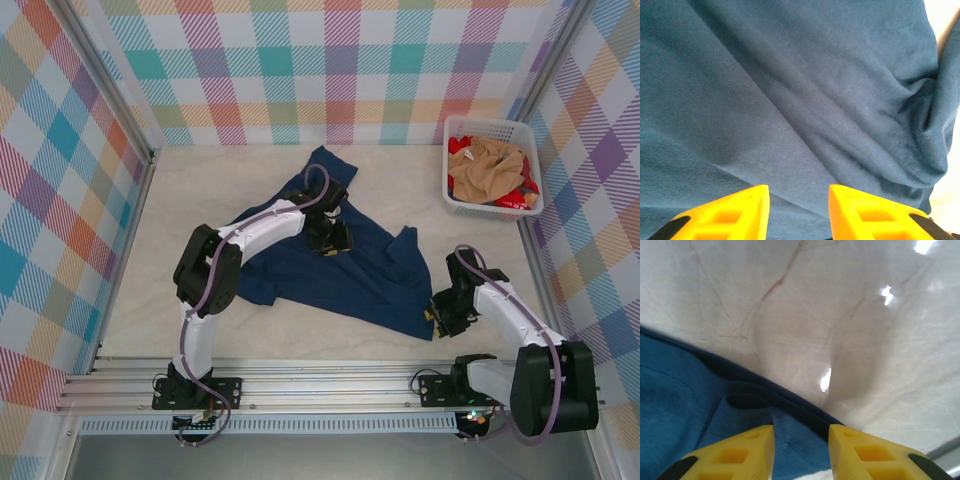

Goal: Fold and stack the t-shirts

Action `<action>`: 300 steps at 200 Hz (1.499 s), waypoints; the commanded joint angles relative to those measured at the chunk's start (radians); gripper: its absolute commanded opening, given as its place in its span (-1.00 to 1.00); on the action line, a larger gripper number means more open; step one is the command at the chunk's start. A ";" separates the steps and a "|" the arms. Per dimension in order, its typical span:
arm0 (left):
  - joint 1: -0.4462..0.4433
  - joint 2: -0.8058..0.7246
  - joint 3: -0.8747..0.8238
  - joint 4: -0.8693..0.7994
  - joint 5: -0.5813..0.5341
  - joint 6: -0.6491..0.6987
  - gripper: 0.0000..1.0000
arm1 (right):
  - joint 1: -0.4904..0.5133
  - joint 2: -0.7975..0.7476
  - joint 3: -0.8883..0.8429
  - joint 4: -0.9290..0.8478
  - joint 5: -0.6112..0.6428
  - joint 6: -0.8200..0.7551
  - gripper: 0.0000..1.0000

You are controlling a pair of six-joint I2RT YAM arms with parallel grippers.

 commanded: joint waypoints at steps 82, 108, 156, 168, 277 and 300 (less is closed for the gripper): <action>-0.134 0.151 0.192 0.042 0.098 -0.007 -0.35 | -0.024 0.064 -0.006 0.097 -0.017 0.026 -0.41; -0.157 0.199 0.235 0.039 0.105 -0.009 -0.37 | -0.025 0.077 0.001 0.097 -0.012 0.022 -0.60; -0.164 0.292 0.327 -0.015 0.071 0.000 -0.40 | -0.026 0.034 0.019 0.048 -0.002 0.011 -0.95; -0.163 0.317 0.341 -0.028 0.059 0.003 -0.41 | -0.025 0.015 0.027 0.029 0.001 0.008 -1.00; -0.072 0.458 0.422 -0.106 -0.082 -0.037 -0.52 | -0.018 -0.032 0.254 -0.095 -0.063 -0.116 -1.00; -0.014 0.512 0.496 -0.127 -0.087 -0.046 -0.52 | -0.001 0.046 0.349 -0.085 -0.078 -0.165 -1.00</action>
